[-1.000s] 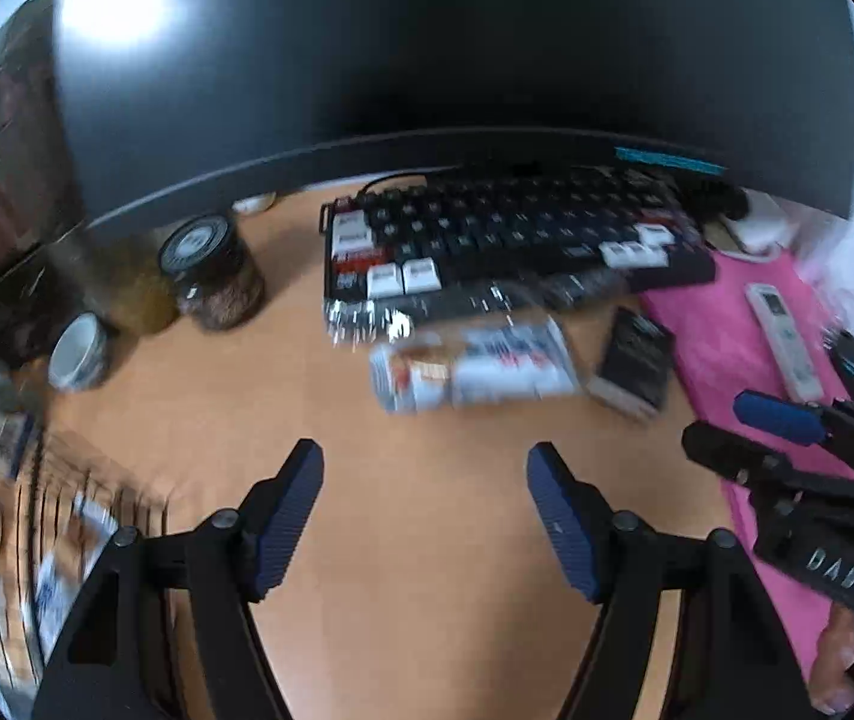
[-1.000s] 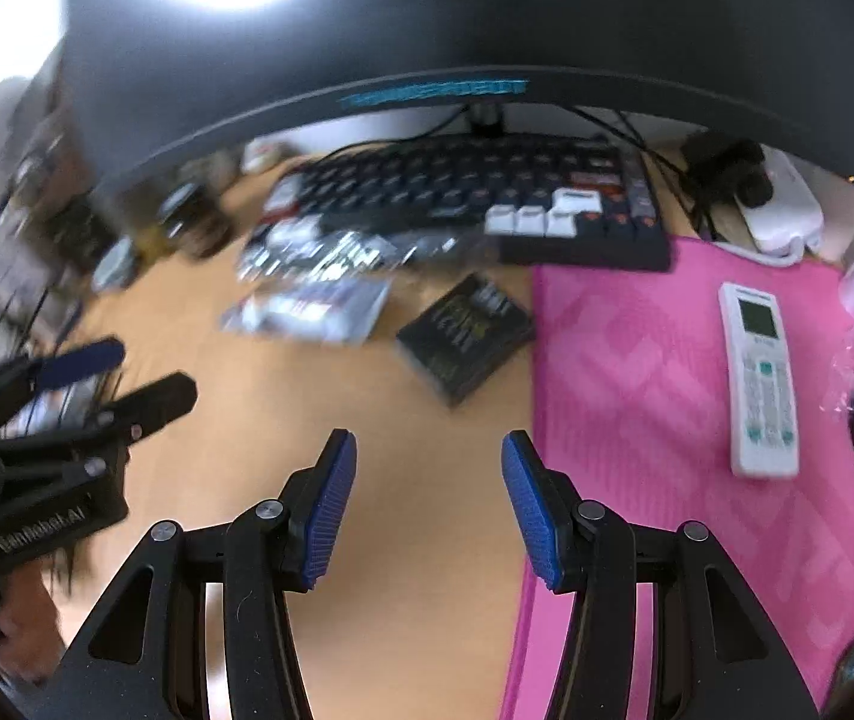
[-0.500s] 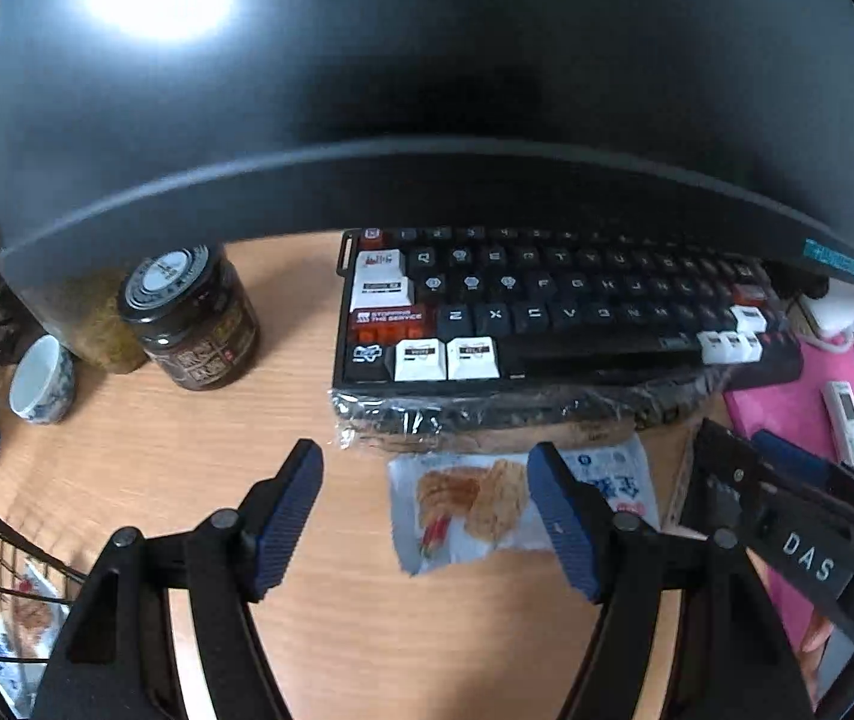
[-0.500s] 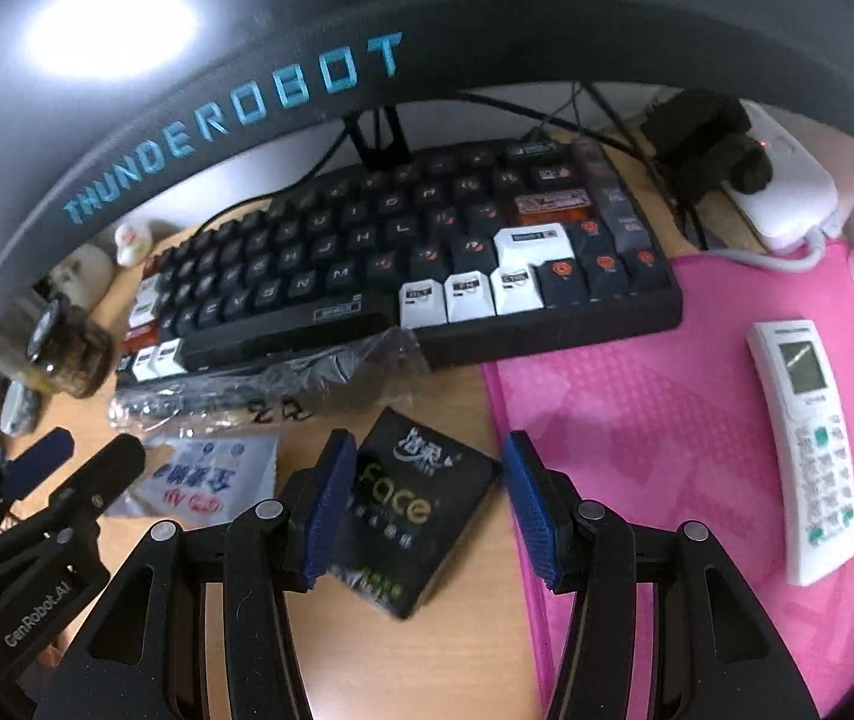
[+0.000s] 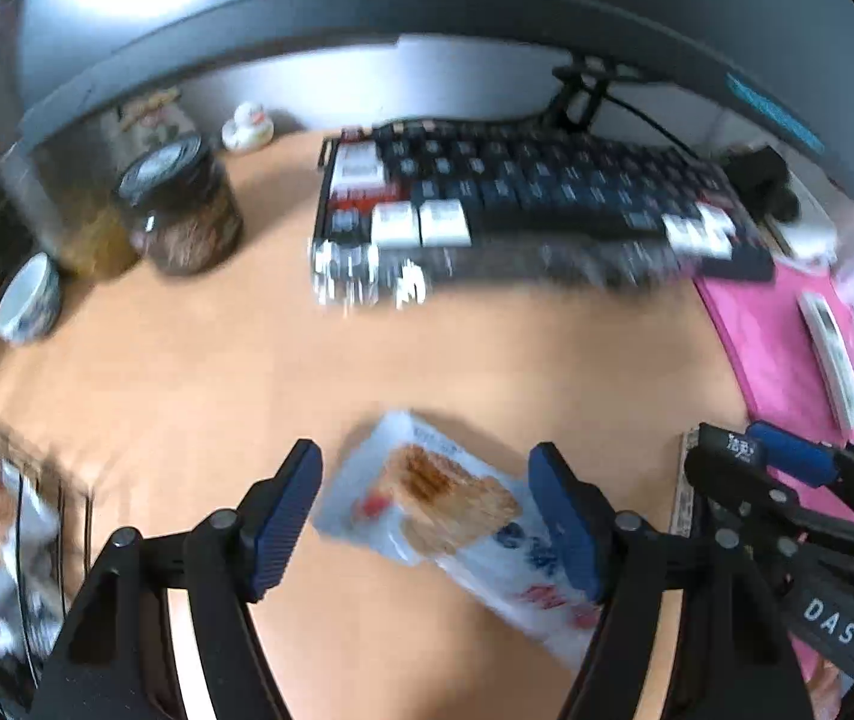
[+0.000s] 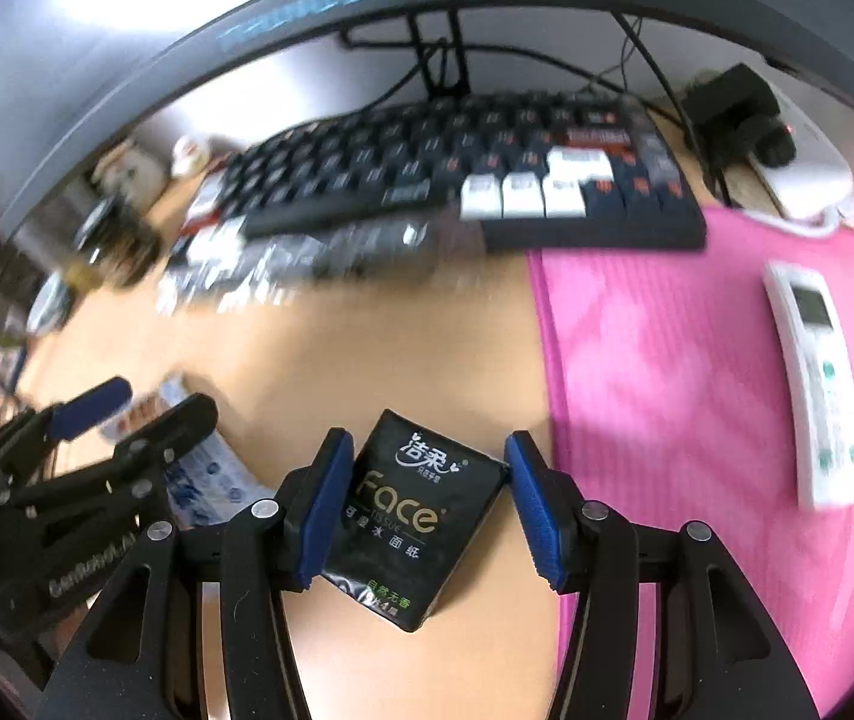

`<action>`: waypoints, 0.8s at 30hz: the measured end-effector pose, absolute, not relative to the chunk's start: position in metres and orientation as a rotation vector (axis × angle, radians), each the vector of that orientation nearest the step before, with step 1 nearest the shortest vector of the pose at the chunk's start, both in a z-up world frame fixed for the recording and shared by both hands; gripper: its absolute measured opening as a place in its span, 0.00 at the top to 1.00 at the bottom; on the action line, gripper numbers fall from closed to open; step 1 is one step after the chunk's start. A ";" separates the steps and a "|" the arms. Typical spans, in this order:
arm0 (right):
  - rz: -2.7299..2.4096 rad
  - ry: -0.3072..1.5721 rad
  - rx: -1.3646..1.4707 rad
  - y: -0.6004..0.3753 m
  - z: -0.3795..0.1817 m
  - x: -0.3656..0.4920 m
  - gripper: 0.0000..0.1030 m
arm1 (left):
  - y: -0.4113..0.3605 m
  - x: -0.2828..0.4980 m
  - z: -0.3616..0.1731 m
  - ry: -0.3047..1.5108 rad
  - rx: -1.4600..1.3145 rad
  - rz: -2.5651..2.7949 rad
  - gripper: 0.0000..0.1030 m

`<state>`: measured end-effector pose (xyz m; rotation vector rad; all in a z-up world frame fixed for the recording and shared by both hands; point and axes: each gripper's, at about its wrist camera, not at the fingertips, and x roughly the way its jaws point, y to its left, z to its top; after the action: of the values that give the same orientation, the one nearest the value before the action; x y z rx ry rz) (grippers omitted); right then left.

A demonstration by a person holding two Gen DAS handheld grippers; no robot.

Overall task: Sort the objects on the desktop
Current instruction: 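Grasp the Aji wheat cracker packet with the left gripper while the right holds the tissue pack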

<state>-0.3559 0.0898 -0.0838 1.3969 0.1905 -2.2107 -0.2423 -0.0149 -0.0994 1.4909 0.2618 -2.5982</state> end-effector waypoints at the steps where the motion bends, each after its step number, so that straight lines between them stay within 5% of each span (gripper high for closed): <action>1: -2.194 0.214 1.392 0.093 -0.083 -0.342 0.49 | -0.013 -0.232 -0.100 0.243 1.504 -2.594 0.27; 7: -2.160 0.296 1.357 0.120 -0.076 -0.275 0.49 | 0.008 -0.169 -0.095 0.073 1.561 -2.581 0.27; 24: -2.405 0.112 1.301 0.165 -0.058 -0.220 0.46 | 0.002 -0.126 -0.092 0.170 1.600 -2.487 0.25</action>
<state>-0.2202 0.1653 -0.0580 1.3014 0.1123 -2.4047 -0.1259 0.0021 -0.0923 1.6004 0.1699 -2.4869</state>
